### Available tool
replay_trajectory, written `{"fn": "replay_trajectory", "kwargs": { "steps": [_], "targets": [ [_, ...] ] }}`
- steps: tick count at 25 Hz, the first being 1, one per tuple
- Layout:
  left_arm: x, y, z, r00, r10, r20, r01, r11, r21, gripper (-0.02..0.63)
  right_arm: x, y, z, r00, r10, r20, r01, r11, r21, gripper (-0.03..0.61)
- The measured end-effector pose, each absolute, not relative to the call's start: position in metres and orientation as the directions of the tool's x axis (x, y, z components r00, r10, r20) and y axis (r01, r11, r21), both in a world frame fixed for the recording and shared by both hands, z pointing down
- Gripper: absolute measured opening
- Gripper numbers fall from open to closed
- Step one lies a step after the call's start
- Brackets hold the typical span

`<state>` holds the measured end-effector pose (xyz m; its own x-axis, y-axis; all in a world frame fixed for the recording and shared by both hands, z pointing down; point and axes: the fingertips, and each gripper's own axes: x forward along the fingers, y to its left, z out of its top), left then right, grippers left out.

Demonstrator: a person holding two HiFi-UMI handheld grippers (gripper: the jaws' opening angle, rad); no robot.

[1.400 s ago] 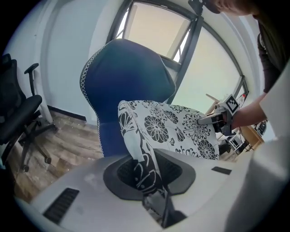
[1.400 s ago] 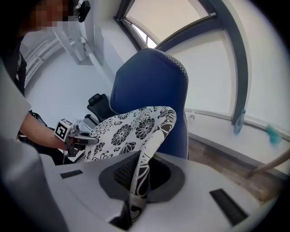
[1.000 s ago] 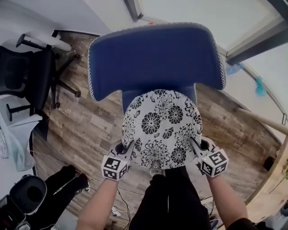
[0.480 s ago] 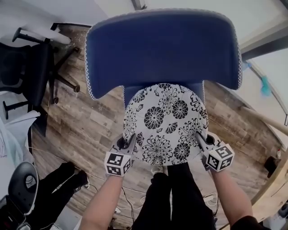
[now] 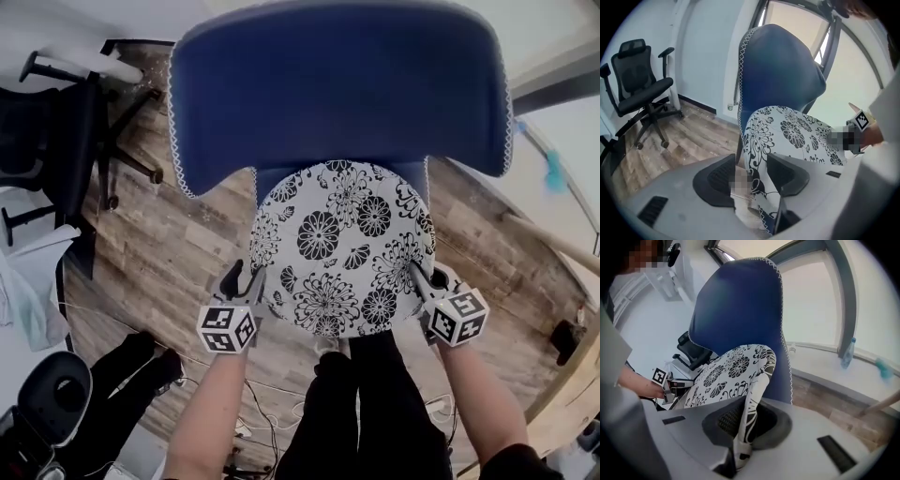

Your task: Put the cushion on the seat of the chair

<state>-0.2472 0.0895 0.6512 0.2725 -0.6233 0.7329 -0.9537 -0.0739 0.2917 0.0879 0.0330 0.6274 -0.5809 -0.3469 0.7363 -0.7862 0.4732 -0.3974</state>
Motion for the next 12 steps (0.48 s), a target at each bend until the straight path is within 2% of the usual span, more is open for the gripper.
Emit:
{"fn": "replay_trajectory", "kwargs": {
  "steps": [4,8,9,12],
  "targets": [
    [-0.25,0.092,0.644,0.273,-0.631,0.726,-0.954,-0.083,0.286,0.19,0.089,0.035,0.628,-0.578,-0.332,0.746,-0.786,0.471,-0.4,0.035],
    [-0.273,0.094,0.641,0.193,-0.634,0.749,-0.975,-0.038,0.219,0.19,0.09,0.035,0.628,-0.537,-0.346,0.77,-0.809,0.47,-0.353,0.039],
    [-0.278,0.094,0.64,0.176,-0.636,0.752,-0.976,-0.013,0.217,0.19,0.09,0.035,0.628,-0.528,-0.346,0.775,-0.814,0.466,-0.347,0.059],
    [-0.279,0.089,0.628,0.167,-0.656,0.736,-0.973,0.01,0.23,0.19,0.097,0.035,0.629,-0.49,-0.344,0.801,-0.833,0.457,-0.313,0.183]
  ]
}}
